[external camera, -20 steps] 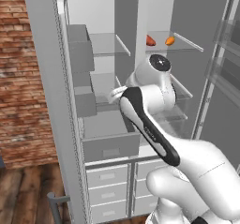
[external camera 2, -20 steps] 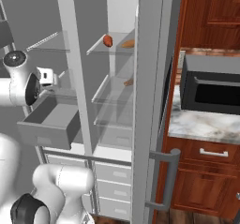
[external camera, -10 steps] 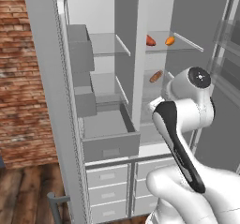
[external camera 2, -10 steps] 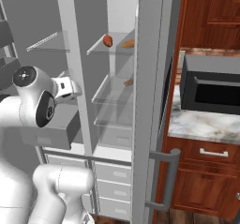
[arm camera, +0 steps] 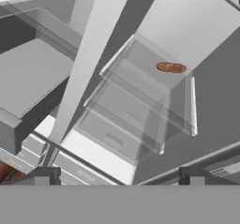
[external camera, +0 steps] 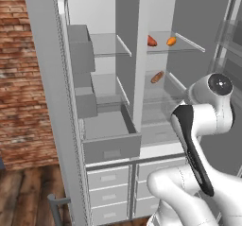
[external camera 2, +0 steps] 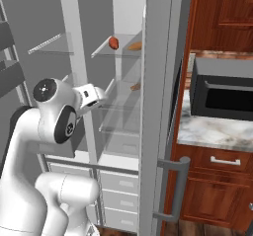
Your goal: Take the carrot and sweet potato from the fridge shelf and place them in the freezer drawer to begin freezing them.
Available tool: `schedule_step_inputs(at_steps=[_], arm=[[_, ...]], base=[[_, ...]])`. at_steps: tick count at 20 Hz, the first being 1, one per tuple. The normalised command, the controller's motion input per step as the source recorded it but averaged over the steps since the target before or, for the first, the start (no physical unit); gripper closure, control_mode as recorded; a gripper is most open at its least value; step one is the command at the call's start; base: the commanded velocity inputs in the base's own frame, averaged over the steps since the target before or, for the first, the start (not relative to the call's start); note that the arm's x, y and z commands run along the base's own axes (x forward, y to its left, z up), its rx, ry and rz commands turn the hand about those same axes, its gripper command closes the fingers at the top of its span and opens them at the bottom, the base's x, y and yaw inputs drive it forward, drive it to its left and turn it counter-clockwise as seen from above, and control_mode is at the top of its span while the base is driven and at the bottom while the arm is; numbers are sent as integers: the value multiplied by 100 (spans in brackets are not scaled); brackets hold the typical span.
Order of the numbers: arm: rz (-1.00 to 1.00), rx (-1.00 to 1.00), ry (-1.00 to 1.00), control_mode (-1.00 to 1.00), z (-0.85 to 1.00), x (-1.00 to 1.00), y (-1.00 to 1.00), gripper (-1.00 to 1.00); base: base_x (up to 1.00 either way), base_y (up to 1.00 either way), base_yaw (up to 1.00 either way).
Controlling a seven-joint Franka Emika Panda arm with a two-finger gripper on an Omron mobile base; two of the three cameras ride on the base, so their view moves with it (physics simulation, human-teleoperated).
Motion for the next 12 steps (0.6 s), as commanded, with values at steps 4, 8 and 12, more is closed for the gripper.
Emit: schedule_step_inputs(at_steps=[4,8,12], arm=[[-1,-16,0,-100,0,0,-57,-100],[-13,-8,0,-100,1,0,-58,-100],[-14,-3,0,-100,0,4,-58,-100]], base=[[0,0,0],[0,0,0],[0,0,0]])
